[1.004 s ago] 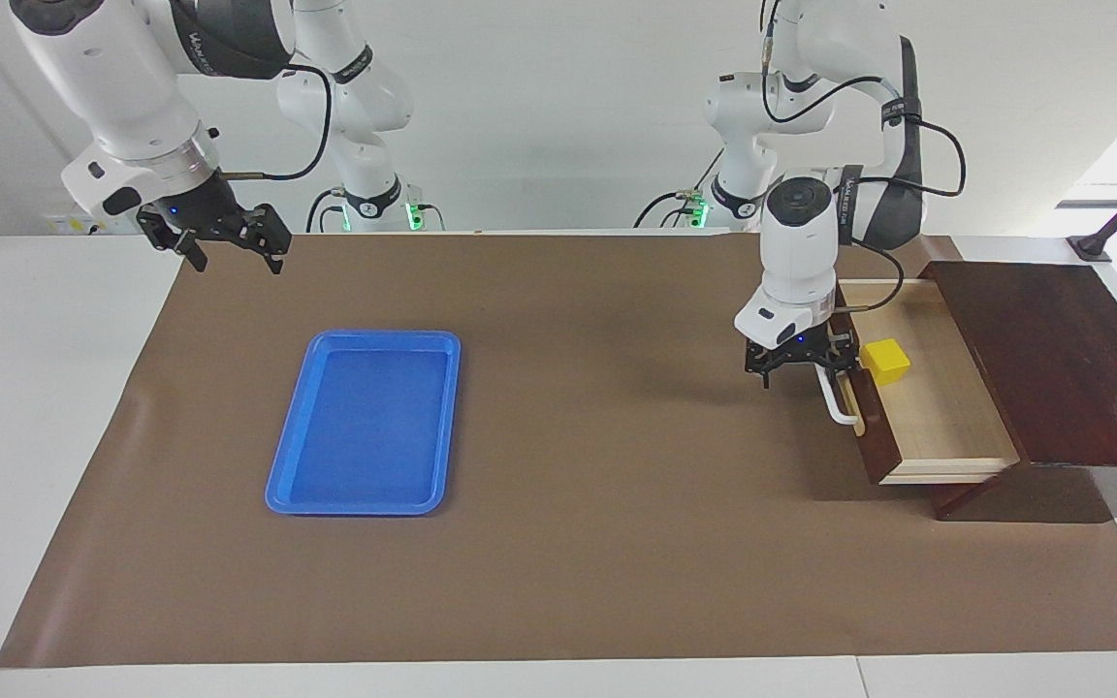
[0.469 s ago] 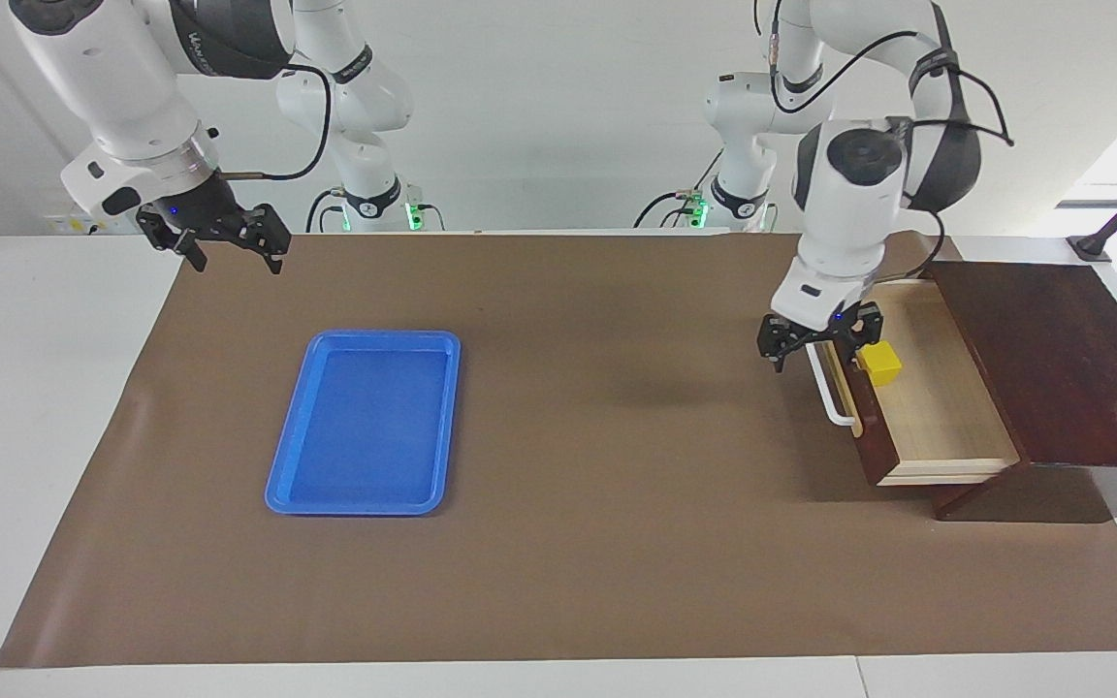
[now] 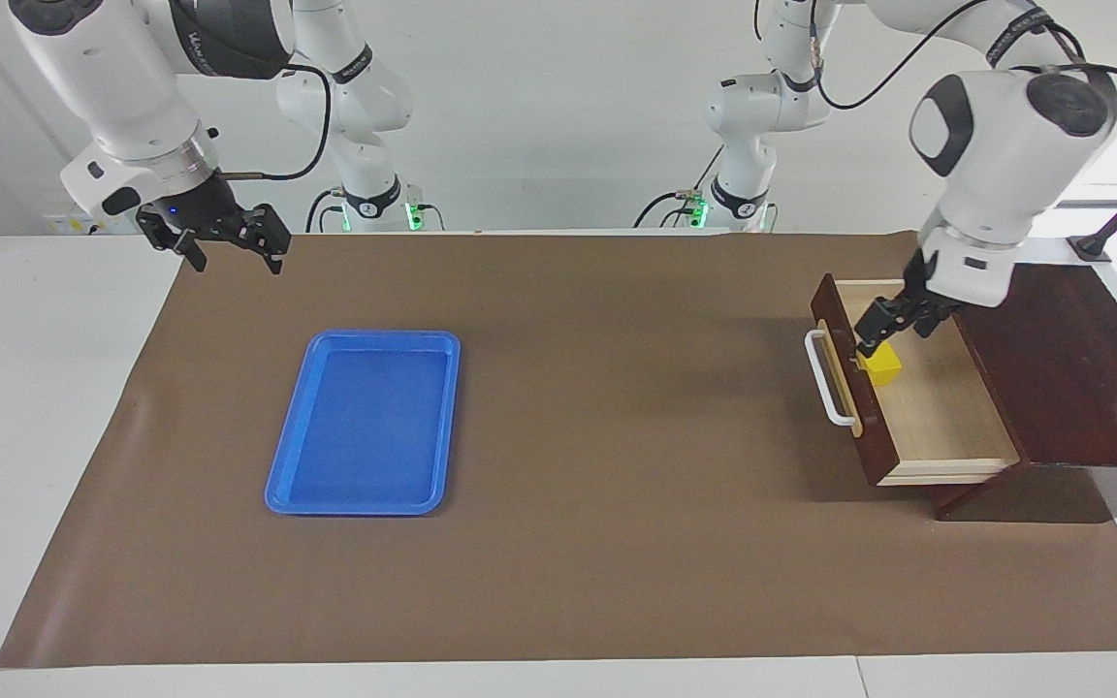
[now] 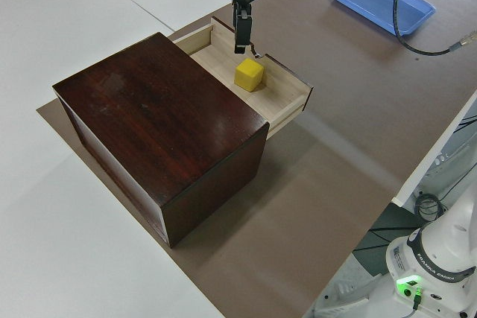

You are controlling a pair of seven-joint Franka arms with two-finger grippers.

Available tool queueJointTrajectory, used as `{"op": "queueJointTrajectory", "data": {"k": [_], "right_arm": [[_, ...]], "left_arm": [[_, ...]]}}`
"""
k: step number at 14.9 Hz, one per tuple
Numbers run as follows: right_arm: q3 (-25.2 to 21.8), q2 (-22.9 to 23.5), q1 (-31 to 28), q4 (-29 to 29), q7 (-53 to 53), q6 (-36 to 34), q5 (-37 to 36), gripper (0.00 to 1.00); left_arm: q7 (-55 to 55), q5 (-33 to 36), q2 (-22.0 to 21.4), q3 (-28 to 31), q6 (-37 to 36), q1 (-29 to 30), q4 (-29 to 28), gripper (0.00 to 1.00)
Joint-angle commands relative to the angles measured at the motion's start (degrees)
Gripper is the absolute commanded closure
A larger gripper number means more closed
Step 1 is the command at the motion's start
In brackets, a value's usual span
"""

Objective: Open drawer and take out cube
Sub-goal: 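Lower the left gripper into the drawer and grasp the yellow cube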

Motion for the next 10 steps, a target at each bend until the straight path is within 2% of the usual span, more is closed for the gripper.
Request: {"op": "queueJointTrajectory", "data": {"k": [1,3,10], "right_arm": [[0.02,-0.42,-0.14,-0.36,-2.09,0.18,-0.58,0.0],[0.02,-0.42,-0.14,-0.36,-2.09,0.26,-0.58,0.0],[0.02,-0.42,-0.14,-0.36,-2.09,0.18,-0.58,0.0]], "left_arm": [[-24.58,-0.59,-4.46,-0.43,7.6,0.04,-9.75,0.0],[-30.33,-0.5,-5.17,-0.34,10.77,0.22,-13.01,0.0],[-37.64,2.31,-5.96,-0.34,10.43,0.57,-17.06,0.0]]}}
